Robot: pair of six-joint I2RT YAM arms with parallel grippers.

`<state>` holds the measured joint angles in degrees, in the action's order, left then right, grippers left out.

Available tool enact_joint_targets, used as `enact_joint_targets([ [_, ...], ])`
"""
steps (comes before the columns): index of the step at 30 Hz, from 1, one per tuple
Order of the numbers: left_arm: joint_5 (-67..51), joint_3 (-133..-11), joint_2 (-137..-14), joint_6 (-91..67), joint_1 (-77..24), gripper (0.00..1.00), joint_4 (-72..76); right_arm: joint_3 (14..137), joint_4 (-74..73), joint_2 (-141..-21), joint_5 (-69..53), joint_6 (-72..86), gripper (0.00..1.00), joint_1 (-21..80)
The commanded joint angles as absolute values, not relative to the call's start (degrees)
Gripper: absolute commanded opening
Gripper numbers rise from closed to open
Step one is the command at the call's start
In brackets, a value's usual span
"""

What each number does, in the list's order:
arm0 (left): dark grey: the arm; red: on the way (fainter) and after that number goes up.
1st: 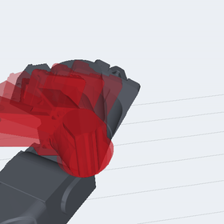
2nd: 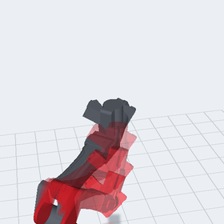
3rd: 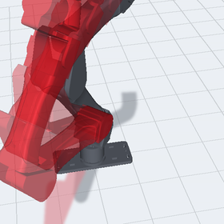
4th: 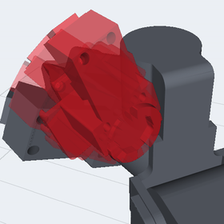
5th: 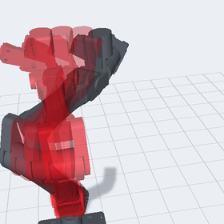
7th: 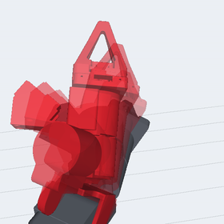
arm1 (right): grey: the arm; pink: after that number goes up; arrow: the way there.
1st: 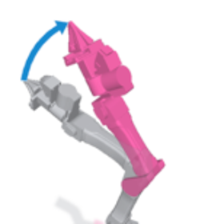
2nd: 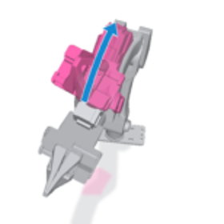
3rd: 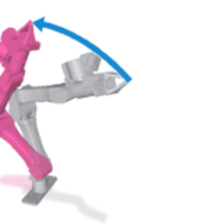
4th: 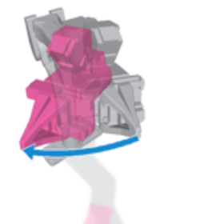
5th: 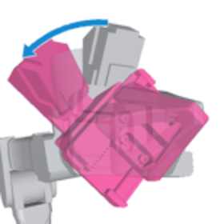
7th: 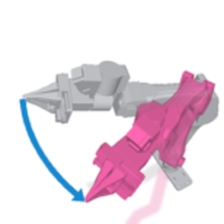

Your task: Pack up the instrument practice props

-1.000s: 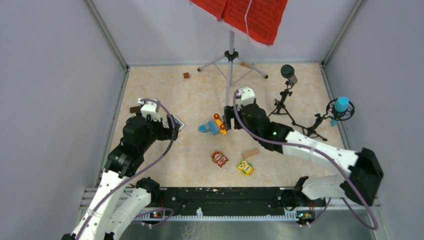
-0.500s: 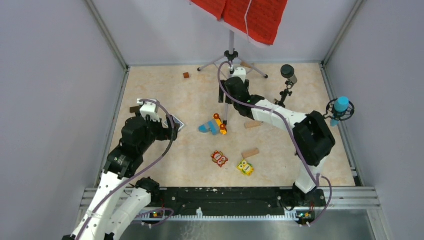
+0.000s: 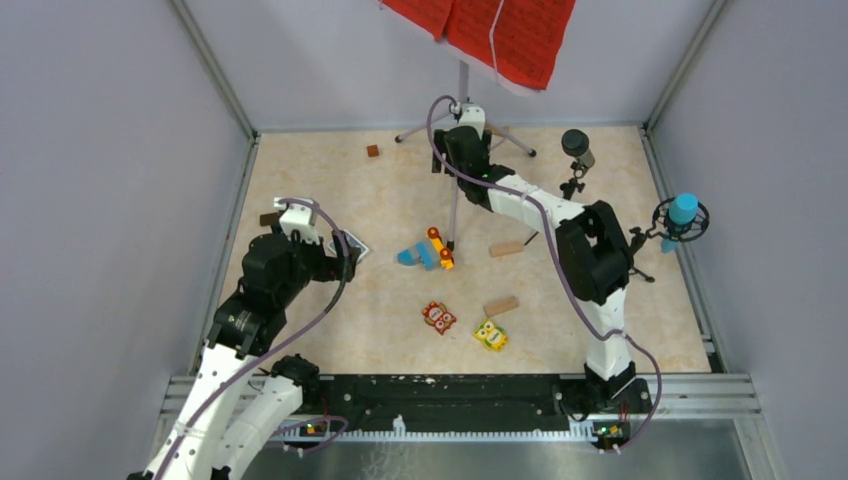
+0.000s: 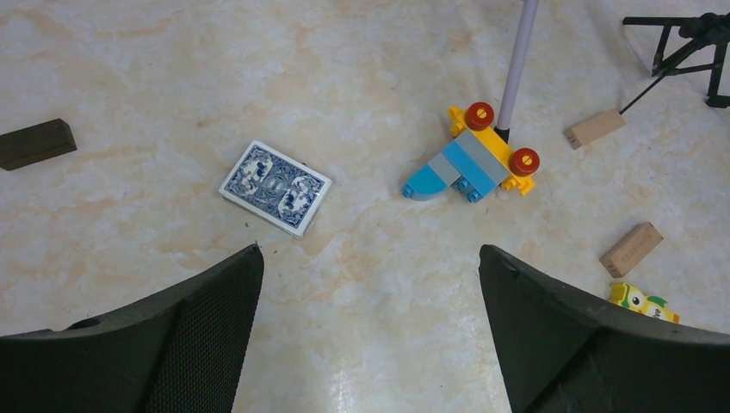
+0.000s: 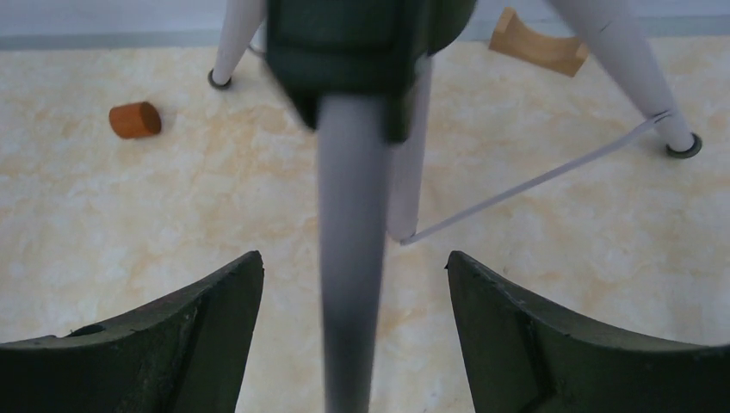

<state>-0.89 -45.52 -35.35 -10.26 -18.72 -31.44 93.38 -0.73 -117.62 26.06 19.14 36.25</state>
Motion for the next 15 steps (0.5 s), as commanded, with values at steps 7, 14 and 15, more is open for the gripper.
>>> enact_joint_targets([
  [7, -2.2, -45.4, -34.8, -9.3, -17.2, 0.99, -29.2, 100.3, 10.6, -122.2, 23.8, 12.2, 0.7, 30.5],
  [14, -3.0, -45.4, -35.2, -9.2, -16.4, 0.99, -29.0, 102.1, 15.8, -125.6, 15.9, 8.1, 0.61, 29.7],
  [15, -3.0, -45.4, -35.3, -9.3, -16.4, 0.99, -29.0, 102.6, 16.2, -126.1, 15.0, 7.7, 0.6, 29.6],
])
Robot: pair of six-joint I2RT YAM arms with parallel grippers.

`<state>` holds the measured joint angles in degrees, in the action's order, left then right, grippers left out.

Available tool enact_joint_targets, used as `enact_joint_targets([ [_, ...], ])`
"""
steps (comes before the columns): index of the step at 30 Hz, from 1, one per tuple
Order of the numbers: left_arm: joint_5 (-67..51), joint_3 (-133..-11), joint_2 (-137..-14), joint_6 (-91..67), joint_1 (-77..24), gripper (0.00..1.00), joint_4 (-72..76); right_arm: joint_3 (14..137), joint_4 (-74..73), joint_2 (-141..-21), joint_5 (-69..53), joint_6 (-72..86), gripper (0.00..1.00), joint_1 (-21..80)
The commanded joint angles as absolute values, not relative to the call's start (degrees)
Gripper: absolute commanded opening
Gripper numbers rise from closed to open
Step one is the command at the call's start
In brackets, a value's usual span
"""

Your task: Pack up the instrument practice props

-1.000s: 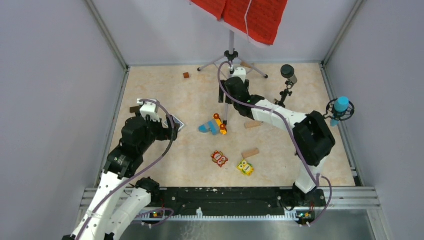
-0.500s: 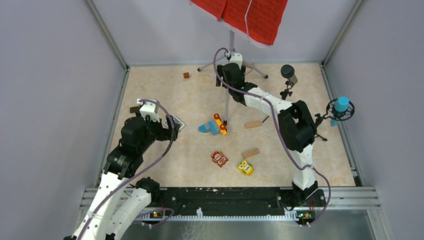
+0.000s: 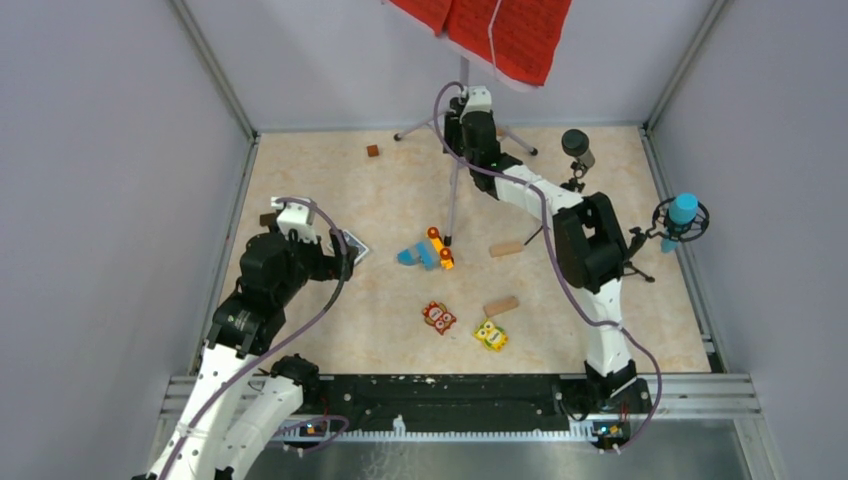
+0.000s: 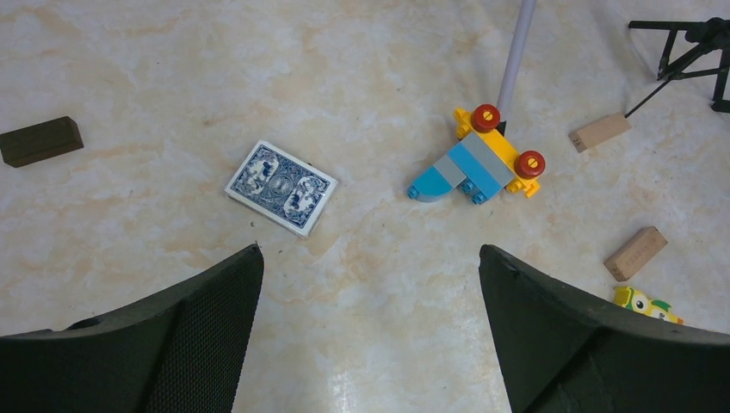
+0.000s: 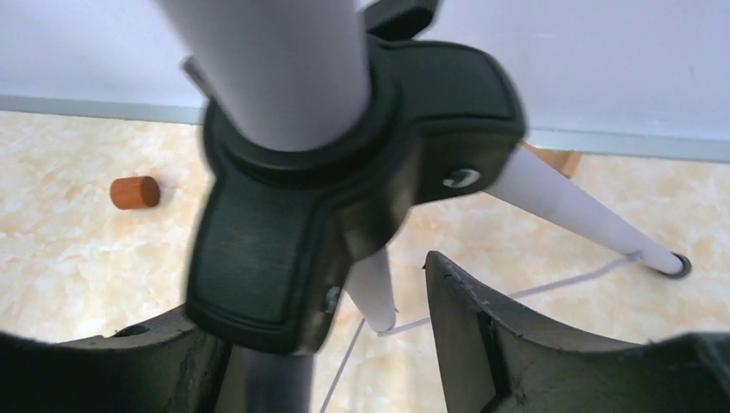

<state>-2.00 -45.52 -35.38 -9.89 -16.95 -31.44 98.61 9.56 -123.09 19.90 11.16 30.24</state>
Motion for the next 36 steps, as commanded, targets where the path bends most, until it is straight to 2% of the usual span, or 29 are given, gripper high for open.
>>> enact_joint_targets([
  [1, -3.1, -45.4, -35.3, -9.2, -16.2, 0.99, -29.0, 103.2, 16.3, -126.5, 14.4, 7.2, 0.58, 29.6],
  [4, -3.1, -45.4, -35.3, -9.2, -16.0, 0.99, -28.9, 104.7, 16.3, -127.4, 12.9, 6.0, 0.49, 29.5],
  [9, -3.2, -45.3, -35.5, -9.1, -15.7, 0.99, -28.9, 103.0, 17.8, -126.9, 6.1, 2.8, 0.16, 29.1],
  [11, -3.4, -45.3, -35.6, -9.2, -15.4, 0.99, -28.8, 100.1, 19.7, -125.1, 2.8, 0.9, 0.11, 29.1],
  [21, -4.3, -45.2, -36.2, -9.0, -14.5, 0.99, -28.7, 83.1, 22.3, -114.4, -16.4, -6.9, 0.07, 29.2],
  [29, -4.6, -45.2, -36.6, -8.9, -14.2, 0.99, -28.7, 78.4, 17.5, -109.3, -32.0, -9.5, 0.07, 29.6],
  [36, -4.6, -45.3, -36.7, -8.9, -14.1, 0.99, -28.7, 76.4, 13.9, -107.0, -35.9, -12.1, 0.07, 31.7],
])
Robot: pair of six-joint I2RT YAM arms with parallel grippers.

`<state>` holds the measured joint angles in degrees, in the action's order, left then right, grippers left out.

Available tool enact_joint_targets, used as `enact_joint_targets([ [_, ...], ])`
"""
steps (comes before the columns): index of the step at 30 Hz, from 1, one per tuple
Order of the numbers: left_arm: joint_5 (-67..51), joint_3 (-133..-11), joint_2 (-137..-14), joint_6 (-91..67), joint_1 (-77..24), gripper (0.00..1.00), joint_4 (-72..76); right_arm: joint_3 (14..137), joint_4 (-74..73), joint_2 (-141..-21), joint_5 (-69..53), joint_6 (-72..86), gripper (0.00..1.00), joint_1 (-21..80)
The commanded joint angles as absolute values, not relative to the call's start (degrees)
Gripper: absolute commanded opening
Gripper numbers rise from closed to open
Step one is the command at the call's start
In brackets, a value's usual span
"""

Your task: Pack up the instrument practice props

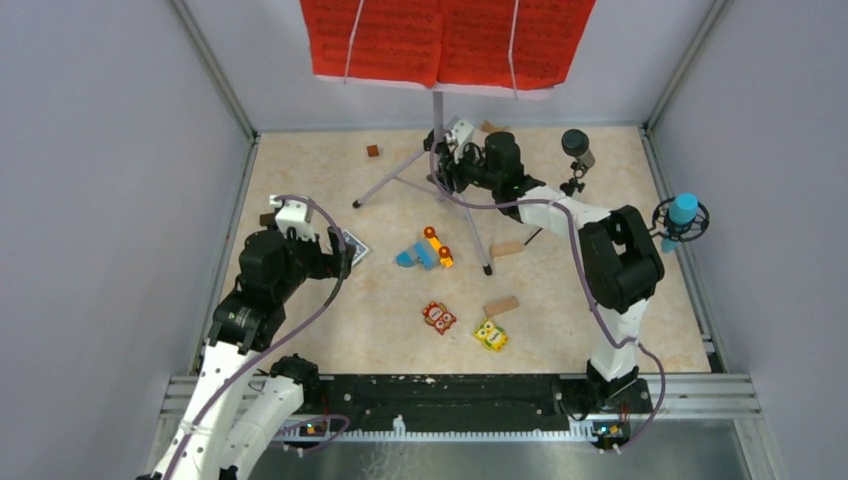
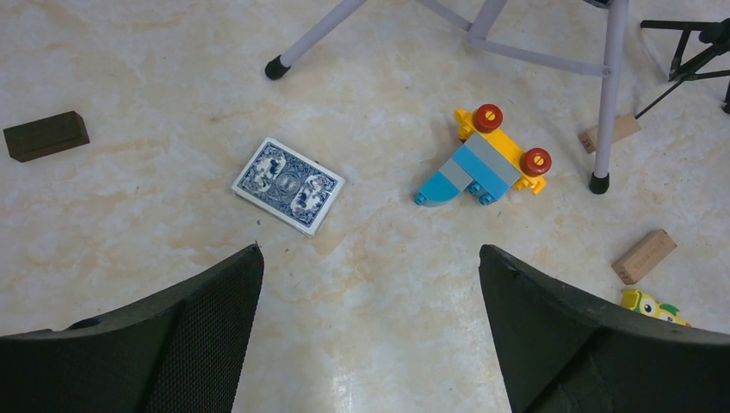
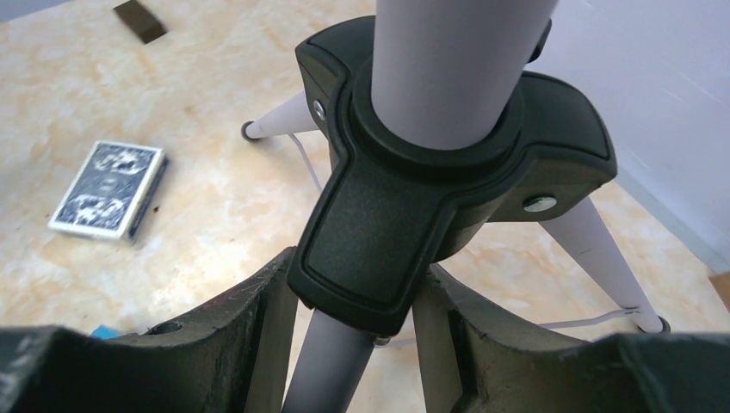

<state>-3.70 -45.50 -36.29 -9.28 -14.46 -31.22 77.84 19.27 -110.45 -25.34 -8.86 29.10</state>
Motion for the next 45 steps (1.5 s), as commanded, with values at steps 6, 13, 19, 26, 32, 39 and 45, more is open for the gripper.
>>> enact_joint_targets([
  [6, -4.8, -45.3, -36.7, -8.8, -14.0, 0.99, -28.7, 73.6, 11.1, -104.3, -40.8, -14.2, 0.08, 33.7],
  [13, -5.0, -45.3, -36.8, -8.8, -14.0, 0.99, -28.6, 74.2, 1.0, -102.6, -47.1, -20.5, 0.09, 33.8],
  [19, -5.0, -45.2, -37.0, -8.8, -13.8, 0.99, -28.7, 71.4, 5.0, -100.4, -42.9, -19.7, 0.1, 34.2],
  [26, -4.8, -45.2, -36.8, -8.8, -13.5, 0.99, -28.7, 66.6, 13.3, -95.5, -35.6, -16.3, 0.4, 34.1],
  [32, -4.4, -45.3, -35.7, -8.8, -13.3, 0.99, -28.6, 63.0, 18.0, -88.9, -30.5, -13.2, 0.66, 34.1],
  [39, -4.2, -45.5, -34.3, -8.8, -13.1, 0.99, -28.6, 53.7, 23.7, -79.4, -23.1, -9.5, 0.68, 34.2],
  [45, -5.4, -46.8, -32.3, -9.1, -13.1, 0.99, -28.3, 44.7, 20.8, -68.4, -18.1, -5.1, 0.67, 34.2],
])
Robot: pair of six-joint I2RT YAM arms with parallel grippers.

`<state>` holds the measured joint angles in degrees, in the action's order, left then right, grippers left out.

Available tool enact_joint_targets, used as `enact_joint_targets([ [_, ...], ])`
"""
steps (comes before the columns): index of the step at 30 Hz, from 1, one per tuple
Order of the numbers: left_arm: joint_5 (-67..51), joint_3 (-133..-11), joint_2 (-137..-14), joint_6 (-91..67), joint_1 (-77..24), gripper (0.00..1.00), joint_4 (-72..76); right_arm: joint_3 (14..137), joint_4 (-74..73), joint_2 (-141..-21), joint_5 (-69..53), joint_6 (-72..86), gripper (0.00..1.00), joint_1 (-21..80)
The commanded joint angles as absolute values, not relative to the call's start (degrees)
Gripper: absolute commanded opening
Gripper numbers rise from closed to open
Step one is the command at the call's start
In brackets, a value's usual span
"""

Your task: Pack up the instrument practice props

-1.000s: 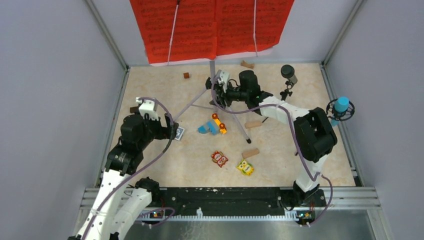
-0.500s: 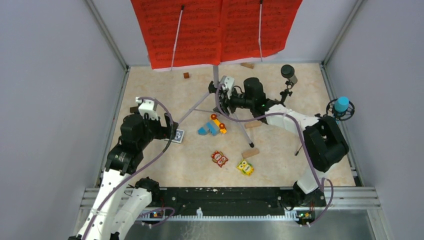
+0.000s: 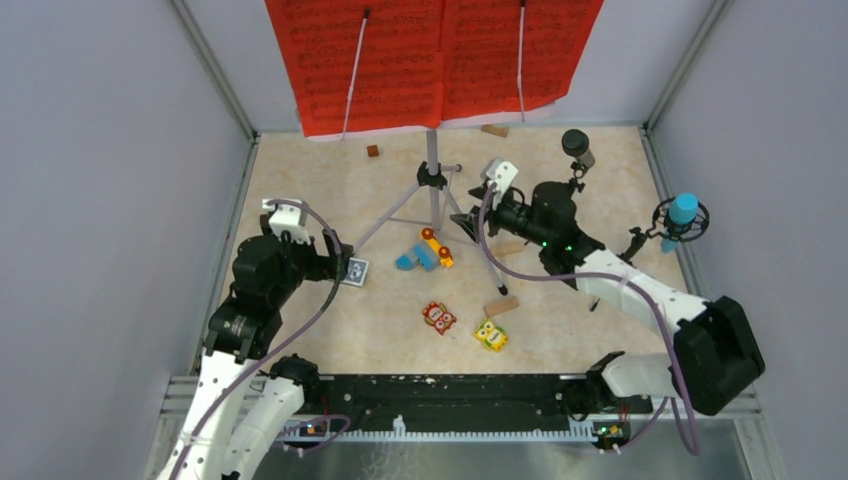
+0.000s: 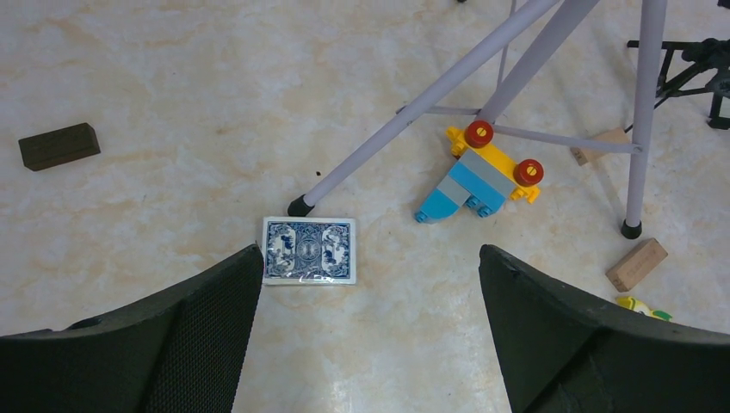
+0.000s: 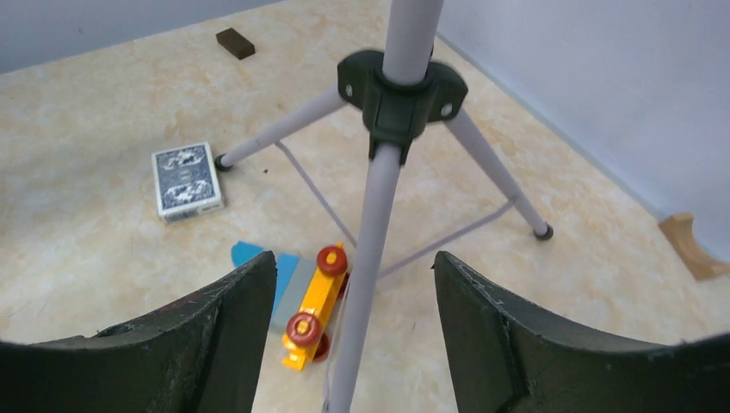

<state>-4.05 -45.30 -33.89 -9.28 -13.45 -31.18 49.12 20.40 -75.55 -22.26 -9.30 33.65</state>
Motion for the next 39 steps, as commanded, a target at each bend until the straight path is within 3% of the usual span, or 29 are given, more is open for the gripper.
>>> enact_joint_targets([
  [1, -6.6, -47.3, -31.9, -9.1, -13.1, 0.99, -28.0, 43.7, 19.6, -65.9, -17.3, -3.8, 0.66, 34.2],
  [10, -15.5, -63.1, -33.0, -8.8, -13.1, 0.99, -36.3, 44.0, -6.2, -43.3, -6.1, 6.4, 0.64, 34.2],
  [15, -19.7, -72.7, -36.7, -8.4, -14.1, 0.97, -39.9, 52.3, -18.9, -37.4, -5.8, 8.4, 0.62, 34.2],
  [23, -22.4, -93.7, -48.3, -5.8, -18.6, 0.95, -40.3, 71.6, -29.0, -41.7, -3.5, 12.1, 0.59, 34.2],
  [30, -16.8, -110.7, -61.5, -4.4, -24.8, 0.92, -40.7, 83.9, -28.2, -51.4, -15.4, 19.6, 0.56, 34.2],
  [39, -13.8, -115.4, -67.6, -6.7, -25.2, 0.92, -35.2, 93.3, -19.3, -61.8, -23.6, 27.8, 0.56, 35.0],
])
